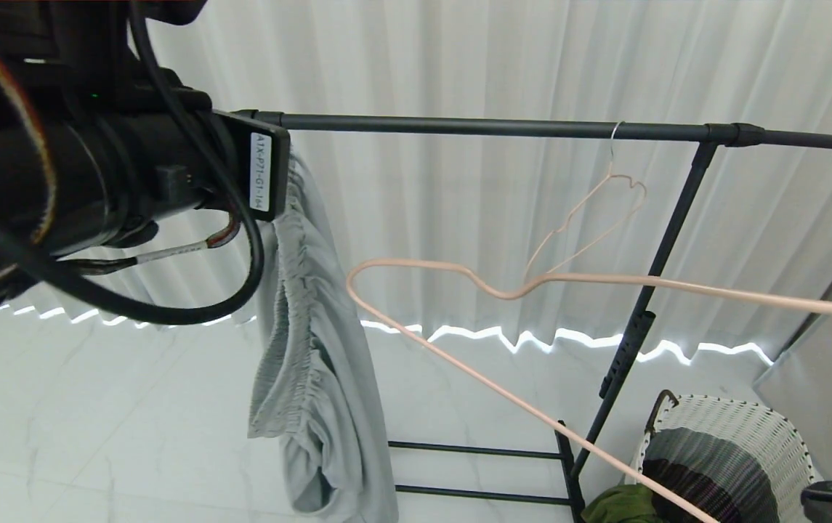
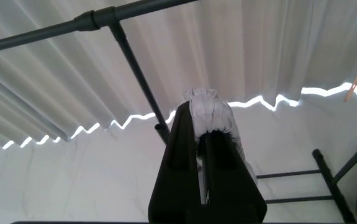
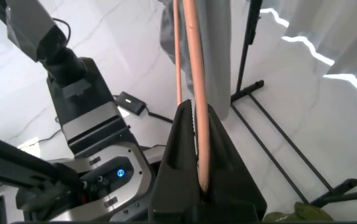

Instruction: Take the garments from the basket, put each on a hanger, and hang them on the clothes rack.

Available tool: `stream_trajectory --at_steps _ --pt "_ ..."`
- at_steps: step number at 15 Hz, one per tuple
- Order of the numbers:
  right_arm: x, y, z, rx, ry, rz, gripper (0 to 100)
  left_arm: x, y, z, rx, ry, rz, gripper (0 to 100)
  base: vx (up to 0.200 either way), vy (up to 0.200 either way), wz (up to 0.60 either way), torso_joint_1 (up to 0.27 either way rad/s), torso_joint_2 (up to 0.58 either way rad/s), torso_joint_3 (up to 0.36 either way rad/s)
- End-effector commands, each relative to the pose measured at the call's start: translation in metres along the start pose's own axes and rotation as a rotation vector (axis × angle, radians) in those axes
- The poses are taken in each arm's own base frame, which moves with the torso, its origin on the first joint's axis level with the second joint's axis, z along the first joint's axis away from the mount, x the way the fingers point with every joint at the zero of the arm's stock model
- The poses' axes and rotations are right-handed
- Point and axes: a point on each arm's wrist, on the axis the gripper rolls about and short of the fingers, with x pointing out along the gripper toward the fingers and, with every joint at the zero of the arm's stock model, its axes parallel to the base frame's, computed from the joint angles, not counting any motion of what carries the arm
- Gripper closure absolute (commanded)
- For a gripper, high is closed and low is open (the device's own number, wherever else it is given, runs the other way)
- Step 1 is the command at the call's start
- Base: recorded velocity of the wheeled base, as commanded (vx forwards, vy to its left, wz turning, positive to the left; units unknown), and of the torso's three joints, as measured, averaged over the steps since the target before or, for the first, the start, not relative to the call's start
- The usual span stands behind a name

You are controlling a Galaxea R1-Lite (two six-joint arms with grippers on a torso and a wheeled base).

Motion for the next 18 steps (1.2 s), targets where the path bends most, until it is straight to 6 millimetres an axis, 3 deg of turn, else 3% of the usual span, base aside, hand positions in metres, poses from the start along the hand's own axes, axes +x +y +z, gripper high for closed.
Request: stream_trajectory --at_steps 1,8,18 --pt "0.011 -0.001 0.000 0.003 0.034 -0.001 100 0.017 -0.014 0.001 0.014 0.020 -0.002 100 0.000 0.000 0.00 0.000 0.00 0.000" --pt "0.028 -0.002 0.007 0.007 0.057 -0.008 100 0.032 -0.026 0.013 -0.096 0.005 -0.003 100 0.000 0.000 0.00 0.000 0.00 0.000" --pt "0.078 -0.008 0.022 0.026 0.151 -0.140 100 0.044 -0.033 0.013 -0.100 0.026 0.079 100 0.000 0.000 0.00 0.000 0.00 0.000"
